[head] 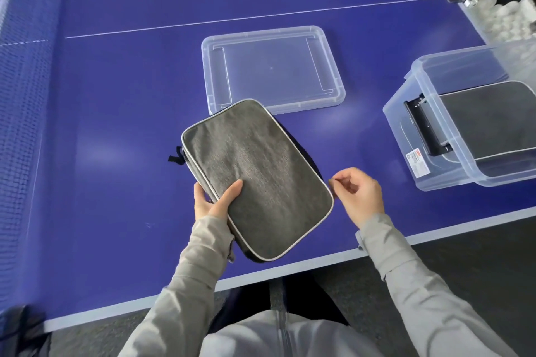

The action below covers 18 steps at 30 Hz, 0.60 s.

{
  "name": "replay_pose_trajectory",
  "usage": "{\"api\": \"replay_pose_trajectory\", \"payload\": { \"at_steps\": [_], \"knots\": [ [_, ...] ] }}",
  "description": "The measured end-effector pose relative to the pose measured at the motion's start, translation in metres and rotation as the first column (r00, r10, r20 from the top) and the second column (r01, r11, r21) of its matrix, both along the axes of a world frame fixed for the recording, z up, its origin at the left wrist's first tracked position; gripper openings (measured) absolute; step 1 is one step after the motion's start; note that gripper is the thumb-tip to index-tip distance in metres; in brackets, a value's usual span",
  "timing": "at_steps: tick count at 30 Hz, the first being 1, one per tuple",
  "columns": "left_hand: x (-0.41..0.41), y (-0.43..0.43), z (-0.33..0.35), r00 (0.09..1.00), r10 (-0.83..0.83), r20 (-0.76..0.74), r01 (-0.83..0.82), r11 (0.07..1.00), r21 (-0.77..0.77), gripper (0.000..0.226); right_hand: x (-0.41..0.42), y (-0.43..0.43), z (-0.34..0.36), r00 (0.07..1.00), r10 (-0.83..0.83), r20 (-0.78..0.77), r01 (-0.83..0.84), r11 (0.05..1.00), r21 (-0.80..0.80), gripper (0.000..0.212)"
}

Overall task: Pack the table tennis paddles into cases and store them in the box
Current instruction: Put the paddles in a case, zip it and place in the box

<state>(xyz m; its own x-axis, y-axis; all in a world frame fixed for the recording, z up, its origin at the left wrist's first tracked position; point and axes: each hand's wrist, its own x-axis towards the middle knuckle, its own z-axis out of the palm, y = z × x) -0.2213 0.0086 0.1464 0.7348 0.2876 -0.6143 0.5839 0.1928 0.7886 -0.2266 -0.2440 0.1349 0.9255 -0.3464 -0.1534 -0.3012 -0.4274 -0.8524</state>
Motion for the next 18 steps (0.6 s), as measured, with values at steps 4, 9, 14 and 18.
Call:
{"api": "replay_pose_trajectory", "payload": {
  "at_steps": [4, 9, 14, 18],
  "knots": [
    [0.006, 0.013, 0.0, 0.983, -0.123, 0.139, 0.128, 0.991, -0.028, 0.054, 0.021, 0.004, 0.006, 0.989, 0.106, -0.101, -0.088, 0.982, 0.166, 0.022],
    [0.012, 0.026, 0.007, 0.895, -0.362, 0.262, 0.364, 0.93, 0.041, 0.061, 0.055, 0.013, 0.024, 0.99, 0.126, -0.063, -0.104, 0.957, 0.271, 0.024],
    [0.018, 0.044, 0.016, 0.711, -0.676, 0.194, 0.617, 0.732, 0.288, 0.065, 0.087, 0.01, 0.059, 0.997, 0.053, 0.06, -0.067, 0.961, 0.269, 0.026],
    [0.023, 0.054, 0.024, 0.624, -0.777, 0.088, 0.65, 0.578, 0.494, 0.06, 0.085, 0.028, 0.077, 0.964, 0.254, 0.073, -0.259, 0.964, 0.064, 0.029]
  ]
}}
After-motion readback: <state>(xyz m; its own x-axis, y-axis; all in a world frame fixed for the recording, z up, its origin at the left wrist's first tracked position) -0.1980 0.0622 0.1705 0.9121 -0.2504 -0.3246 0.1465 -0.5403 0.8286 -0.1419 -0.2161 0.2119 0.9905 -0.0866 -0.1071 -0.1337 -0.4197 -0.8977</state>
